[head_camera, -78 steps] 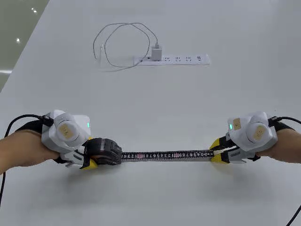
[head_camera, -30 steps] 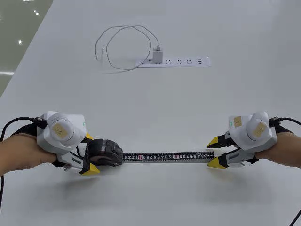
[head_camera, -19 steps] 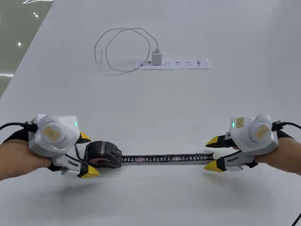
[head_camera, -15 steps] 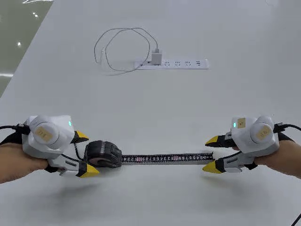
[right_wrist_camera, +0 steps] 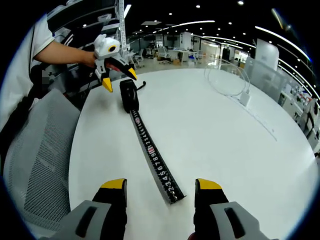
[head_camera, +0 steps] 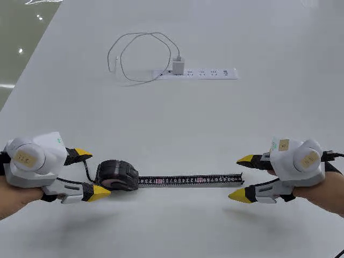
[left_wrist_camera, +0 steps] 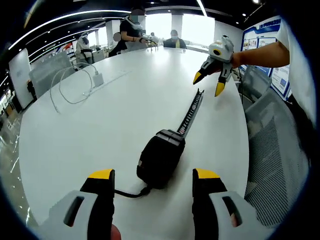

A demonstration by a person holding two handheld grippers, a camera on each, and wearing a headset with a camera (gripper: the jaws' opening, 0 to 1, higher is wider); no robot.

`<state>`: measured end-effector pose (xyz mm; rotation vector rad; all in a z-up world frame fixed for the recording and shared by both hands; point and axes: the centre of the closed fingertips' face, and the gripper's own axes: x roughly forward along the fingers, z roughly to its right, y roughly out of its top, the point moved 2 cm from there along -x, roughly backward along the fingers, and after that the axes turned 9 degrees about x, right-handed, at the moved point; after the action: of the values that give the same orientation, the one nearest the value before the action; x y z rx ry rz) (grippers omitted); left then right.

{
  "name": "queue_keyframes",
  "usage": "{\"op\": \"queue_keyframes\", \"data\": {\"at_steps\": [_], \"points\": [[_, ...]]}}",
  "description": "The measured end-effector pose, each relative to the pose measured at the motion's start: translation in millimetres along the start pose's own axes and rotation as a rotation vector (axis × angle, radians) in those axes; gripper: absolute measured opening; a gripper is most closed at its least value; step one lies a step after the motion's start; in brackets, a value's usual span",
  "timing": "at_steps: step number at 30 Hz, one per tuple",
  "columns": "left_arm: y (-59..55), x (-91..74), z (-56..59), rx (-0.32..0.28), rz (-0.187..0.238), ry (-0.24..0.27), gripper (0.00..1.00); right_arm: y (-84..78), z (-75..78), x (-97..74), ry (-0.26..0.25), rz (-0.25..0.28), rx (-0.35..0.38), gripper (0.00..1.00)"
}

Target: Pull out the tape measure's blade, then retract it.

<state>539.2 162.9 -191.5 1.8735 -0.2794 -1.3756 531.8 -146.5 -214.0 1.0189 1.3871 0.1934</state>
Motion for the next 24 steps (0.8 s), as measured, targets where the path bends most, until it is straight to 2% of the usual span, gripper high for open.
{"op": "queue_keyframes", "data": {"at_steps": [8, 24], "points": [[3.1, -7.4, 6.1, -0.036, 0.041, 0.029, 0.62, -0.6, -6.3, -4.9, -0.032, 0.033, 0.031, 0.57], [-5.3, -25.0, 12.5, -0.102, 0.075, 0.072, 0.66, -2.0, -15.5, -10.6, -0.064, 0.076, 0.090, 0.64]]}}
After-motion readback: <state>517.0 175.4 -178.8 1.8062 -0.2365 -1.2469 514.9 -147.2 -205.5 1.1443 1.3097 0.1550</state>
